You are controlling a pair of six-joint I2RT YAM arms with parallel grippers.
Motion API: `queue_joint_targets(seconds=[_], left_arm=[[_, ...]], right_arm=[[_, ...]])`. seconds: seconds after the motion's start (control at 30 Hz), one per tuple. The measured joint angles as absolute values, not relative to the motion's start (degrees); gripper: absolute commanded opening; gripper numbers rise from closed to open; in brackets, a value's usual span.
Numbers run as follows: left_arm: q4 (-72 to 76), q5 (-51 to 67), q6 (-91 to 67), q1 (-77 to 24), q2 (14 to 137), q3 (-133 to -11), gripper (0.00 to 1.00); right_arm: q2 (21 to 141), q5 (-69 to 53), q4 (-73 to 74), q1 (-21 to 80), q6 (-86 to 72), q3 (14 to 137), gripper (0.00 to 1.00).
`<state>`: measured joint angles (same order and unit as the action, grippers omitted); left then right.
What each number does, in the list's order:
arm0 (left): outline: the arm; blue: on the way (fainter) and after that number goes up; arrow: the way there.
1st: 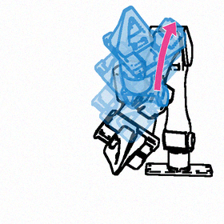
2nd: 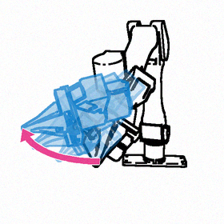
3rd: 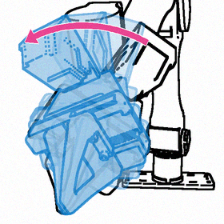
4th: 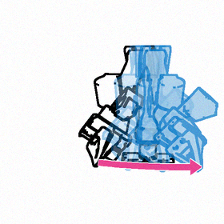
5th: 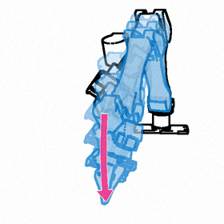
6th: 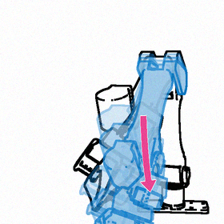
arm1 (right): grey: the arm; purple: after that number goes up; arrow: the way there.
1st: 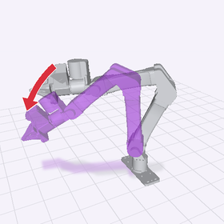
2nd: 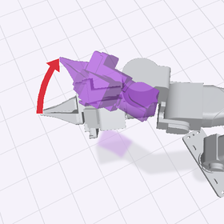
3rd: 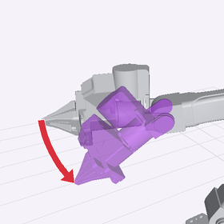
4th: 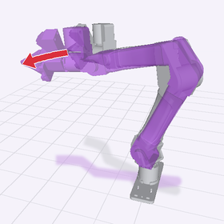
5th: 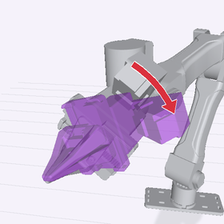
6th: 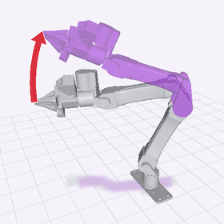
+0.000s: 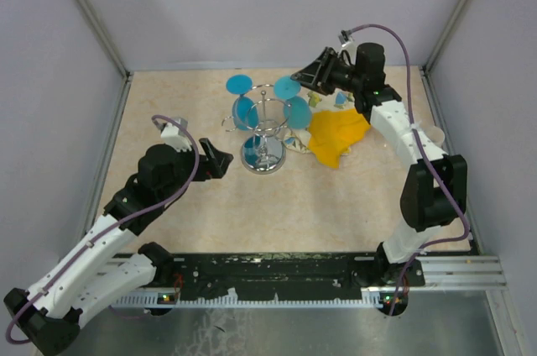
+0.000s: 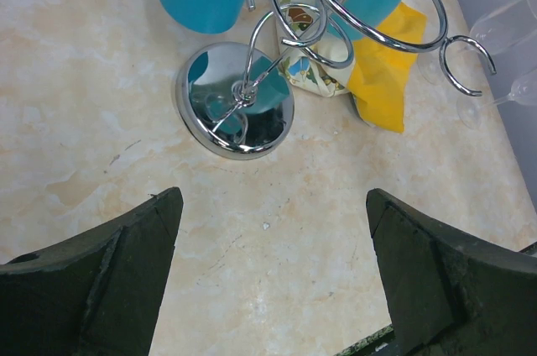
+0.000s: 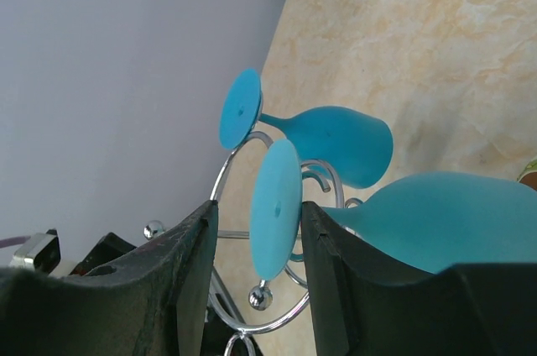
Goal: Take the wine glass off the wine glass rack
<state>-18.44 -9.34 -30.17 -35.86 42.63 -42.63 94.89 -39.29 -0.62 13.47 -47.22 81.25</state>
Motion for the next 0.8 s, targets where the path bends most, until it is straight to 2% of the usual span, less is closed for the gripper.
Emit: queue_joint_targets(seconds=[0.43, 0.5, 0.67, 0.7, 0.8], left_arm=[[-18.46, -8.99, -30.17, -35.7, 42.63, -42.44, 0.96], [-18.44, -8.93, -30.17, -35.57, 42.63, -42.41, 0.96], [-18.46, -8.88, -30.17, -35.55, 42.63, -42.22, 0.96], [-18.46, -8.88, -30.17, -35.53, 42.61, -42.22, 0.96], [-18.46, -8.88, -30.15, -35.48, 42.44, -42.19, 0.96]], right_arm=[[94.94, -40.21, 0.69, 14.44, -47.05, 81.25, 0.45], [95.33, -40.29, 0.89, 14.76, -46.83, 81.43, 0.39], [96.75, -40.45, 1.83, 15.73, -45.58, 82.11, 0.04], [96.97, -40.42, 2.22, 15.88, -45.5, 82.24, 0.0], [97.17, -40.18, 3.09, 15.92, -45.54, 82.54, 0.0]])
